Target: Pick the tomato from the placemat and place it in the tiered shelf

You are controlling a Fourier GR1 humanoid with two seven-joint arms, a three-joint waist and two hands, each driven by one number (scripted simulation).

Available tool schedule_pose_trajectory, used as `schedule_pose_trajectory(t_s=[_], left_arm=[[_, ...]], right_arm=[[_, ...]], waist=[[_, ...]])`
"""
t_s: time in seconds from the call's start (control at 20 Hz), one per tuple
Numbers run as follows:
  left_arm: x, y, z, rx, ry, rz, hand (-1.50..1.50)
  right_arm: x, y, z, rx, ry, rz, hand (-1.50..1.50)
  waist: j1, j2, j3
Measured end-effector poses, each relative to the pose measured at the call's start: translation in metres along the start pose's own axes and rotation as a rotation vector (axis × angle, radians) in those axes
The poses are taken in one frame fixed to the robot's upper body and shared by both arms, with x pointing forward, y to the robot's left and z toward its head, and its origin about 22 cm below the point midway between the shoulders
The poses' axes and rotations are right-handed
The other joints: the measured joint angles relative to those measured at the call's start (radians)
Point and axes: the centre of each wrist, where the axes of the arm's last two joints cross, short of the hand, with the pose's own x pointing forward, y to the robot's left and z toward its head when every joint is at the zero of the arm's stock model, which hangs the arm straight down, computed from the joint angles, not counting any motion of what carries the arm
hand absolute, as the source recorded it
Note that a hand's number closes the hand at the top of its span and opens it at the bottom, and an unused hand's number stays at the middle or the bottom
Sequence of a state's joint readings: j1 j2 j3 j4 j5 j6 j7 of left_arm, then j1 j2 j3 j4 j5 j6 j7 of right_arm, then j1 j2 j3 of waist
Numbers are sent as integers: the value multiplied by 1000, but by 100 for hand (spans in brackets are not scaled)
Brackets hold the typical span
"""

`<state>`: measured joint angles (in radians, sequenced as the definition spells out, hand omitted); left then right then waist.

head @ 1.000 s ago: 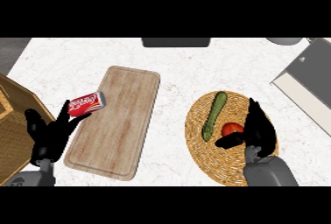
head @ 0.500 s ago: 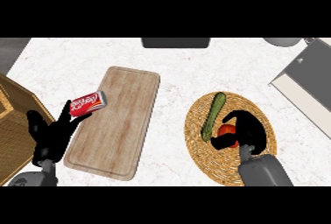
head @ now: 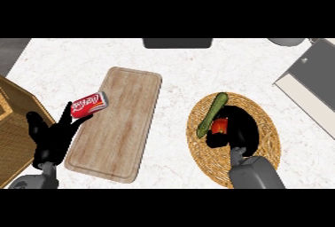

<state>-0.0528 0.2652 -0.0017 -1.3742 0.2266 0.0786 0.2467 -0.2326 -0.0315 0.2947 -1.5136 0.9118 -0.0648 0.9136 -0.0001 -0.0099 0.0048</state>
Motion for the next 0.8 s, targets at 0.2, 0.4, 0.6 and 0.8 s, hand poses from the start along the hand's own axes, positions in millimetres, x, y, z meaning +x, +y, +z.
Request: schedule_pose_trajectory(t_s=[0.2,0.4,0.6,0.8], left_arm=[[1,2,1,-9,0,-3,0],[1,1,0,-4,2,-5,0],[0,3,3,-2,2,-7,0],[0,4,3,1,10,-8,0]], right_arm=[[6,-28,-21,-108,94,-91,150],[28,-65,-30,-258,113,-147,150],[54,-99,-18,-433,72,-151,150],[78,-137,-3,-597,54,-163,150]], waist=[[1,4,1],[1,4,1],[-3,0,0],[-6,-2,-1]])
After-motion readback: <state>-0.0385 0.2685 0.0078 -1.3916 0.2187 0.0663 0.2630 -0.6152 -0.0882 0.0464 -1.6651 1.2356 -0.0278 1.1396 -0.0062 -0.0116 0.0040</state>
